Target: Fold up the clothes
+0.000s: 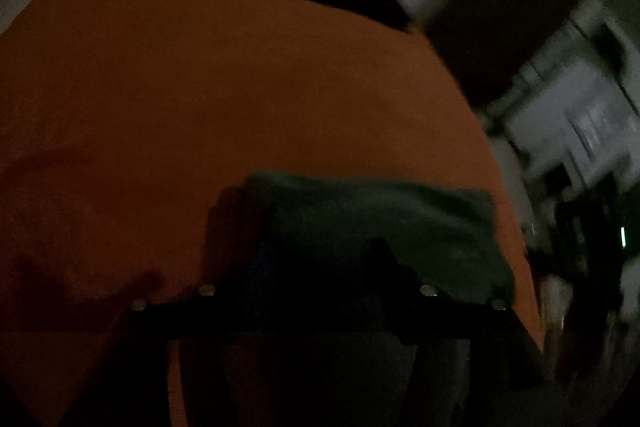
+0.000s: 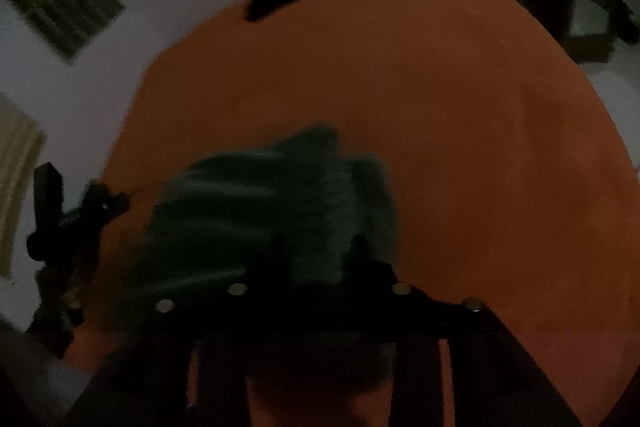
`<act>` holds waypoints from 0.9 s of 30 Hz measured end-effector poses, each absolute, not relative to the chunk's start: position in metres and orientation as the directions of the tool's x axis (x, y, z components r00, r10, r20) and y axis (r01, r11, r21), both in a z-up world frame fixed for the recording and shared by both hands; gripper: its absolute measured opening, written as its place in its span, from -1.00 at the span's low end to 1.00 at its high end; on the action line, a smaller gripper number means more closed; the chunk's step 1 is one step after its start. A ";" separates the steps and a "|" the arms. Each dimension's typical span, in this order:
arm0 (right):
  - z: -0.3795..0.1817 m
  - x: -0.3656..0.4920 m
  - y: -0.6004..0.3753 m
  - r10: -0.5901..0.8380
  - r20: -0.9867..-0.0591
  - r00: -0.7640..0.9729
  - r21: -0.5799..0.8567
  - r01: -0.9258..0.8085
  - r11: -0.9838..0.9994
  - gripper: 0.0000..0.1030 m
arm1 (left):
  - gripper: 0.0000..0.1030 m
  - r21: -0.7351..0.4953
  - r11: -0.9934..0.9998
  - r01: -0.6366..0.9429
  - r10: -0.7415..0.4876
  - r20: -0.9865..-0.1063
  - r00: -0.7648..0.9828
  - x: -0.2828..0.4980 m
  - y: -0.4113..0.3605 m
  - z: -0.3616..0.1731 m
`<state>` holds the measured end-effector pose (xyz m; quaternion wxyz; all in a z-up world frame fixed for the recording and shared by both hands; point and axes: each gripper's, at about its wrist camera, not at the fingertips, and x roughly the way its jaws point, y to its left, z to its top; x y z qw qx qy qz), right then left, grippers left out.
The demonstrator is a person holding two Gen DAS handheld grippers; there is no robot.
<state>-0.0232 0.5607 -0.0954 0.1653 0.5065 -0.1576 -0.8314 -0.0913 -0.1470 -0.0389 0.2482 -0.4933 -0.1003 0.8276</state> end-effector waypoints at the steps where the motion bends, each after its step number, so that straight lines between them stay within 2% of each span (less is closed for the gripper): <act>1: -0.093 -0.019 0.551 -0.477 -0.779 -0.408 0.458 0.149 -0.876 -0.27 | 0.09 -0.403 -0.847 -0.346 0.521 -0.757 -0.394 -0.080 -0.144 -0.032; 3: -0.088 -0.012 0.533 -0.557 -0.751 -0.354 0.515 0.215 -0.830 -0.27 | 0.09 -0.383 -0.826 -0.413 0.543 -0.738 -0.401 -0.056 -0.138 -0.017; 4: -0.096 -0.004 0.524 -0.536 -0.781 -0.321 0.475 0.251 -0.843 -0.29 | 0.09 -0.370 -0.818 -0.441 0.547 -0.738 -0.395 -0.045 -0.134 -0.013; 5: -0.104 0.005 0.516 -0.509 -0.811 -0.289 0.433 0.289 -0.854 -0.34 | 0.09 -0.345 -0.827 -0.445 0.514 -0.784 -0.348 -0.038 -0.126 -0.029; 7: -0.120 0.021 0.499 -0.447 -0.865 -0.229 0.349 0.366 -0.863 -0.94 | 0.09 -0.304 -0.854 -0.421 0.444 -0.848 -0.288 -0.027 -0.117 -0.059; 9: -0.143 0.018 0.521 -0.414 -0.894 -0.172 0.373 0.228 -0.900 -1.00 | 0.11 -0.304 -0.862 -0.405 0.422 -0.873 -0.243 -0.020 -0.119 -0.078; 11: -0.150 0.017 0.544 -0.402 -0.899 -0.175 0.382 0.140 -0.914 -1.00 | 0.11 -0.305 -0.863 -0.403 0.422 -0.873 -0.243 -0.017 -0.120 -0.066; 14: -0.130 0.028 0.548 -0.350 -0.915 -0.201 0.317 0.180 -0.931 -0.92 | 0.10 -0.320 -0.855 -0.407 0.444 -0.859 -0.256 -0.023 -0.120 -0.040; 15: -0.118 0.029 0.547 -0.376 -0.900 -0.220 0.333 0.209 -0.919 -0.92 | 0.11 -0.328 -0.851 -0.410 0.456 -0.848 -0.269 -0.030 -0.117 -0.029; 17: -0.086 0.025 0.542 -0.461 -0.840 -0.287 0.392 0.266 -0.881 -0.92 | 0.28 -0.308 -0.868 -0.390 0.438 -0.845 -0.306 -0.044 -0.103 -0.031; 18: -0.078 0.019 0.536 -0.498 -0.812 -0.305 0.418 0.292 -0.860 -0.88 | 0.39 -0.298 -0.876 -0.380 0.428 -0.844 -0.324 -0.051 -0.096 -0.032; 20: -0.061 0.007 0.523 -0.569 -0.750 -0.336 0.464 0.345 -0.816 -0.67 | 0.40 -0.278 -0.891 -0.359 0.407 -0.839 -0.361 -0.065 -0.081 -0.034; 22: -0.079 -0.008 0.509 -0.529 -0.768 -0.361 0.430 0.322 -0.844 -0.62 | 0.40 -0.258 -0.905 -0.337 0.386 -0.833 -0.396 -0.079 -0.067 -0.036; 24: -0.097 -0.023 0.495 -0.485 -0.785 -0.385 0.393 0.296 -0.871 -0.62 | 0.40 -0.239 -0.921 -0.309 0.359 -0.830 -0.427 -0.092 -0.053 -0.042; 25: -0.110 -0.026 0.500 -0.448 -0.801 -0.397 0.373 0.255 -0.892 -0.69 | 0.41 -0.225 -0.938 -0.265 0.322 -0.849 -0.419 -0.094 -0.051 -0.060; 26: -0.124 -0.029 0.507 -0.410 -0.817 -0.406 0.352 0.213 -0.912 -0.80 | 0.42 -0.214 -0.949 -0.229 0.294 -0.862 -0.413 -0.094 -0.048 -0.075; 27: -0.137 -0.031 0.513 -0.371 -0.832 -0.413 0.330 0.170 -0.929 -1.00 | 0.44 -0.223 -0.946 -0.234 0.306 -0.851 -0.426 -0.091 -0.047 -0.075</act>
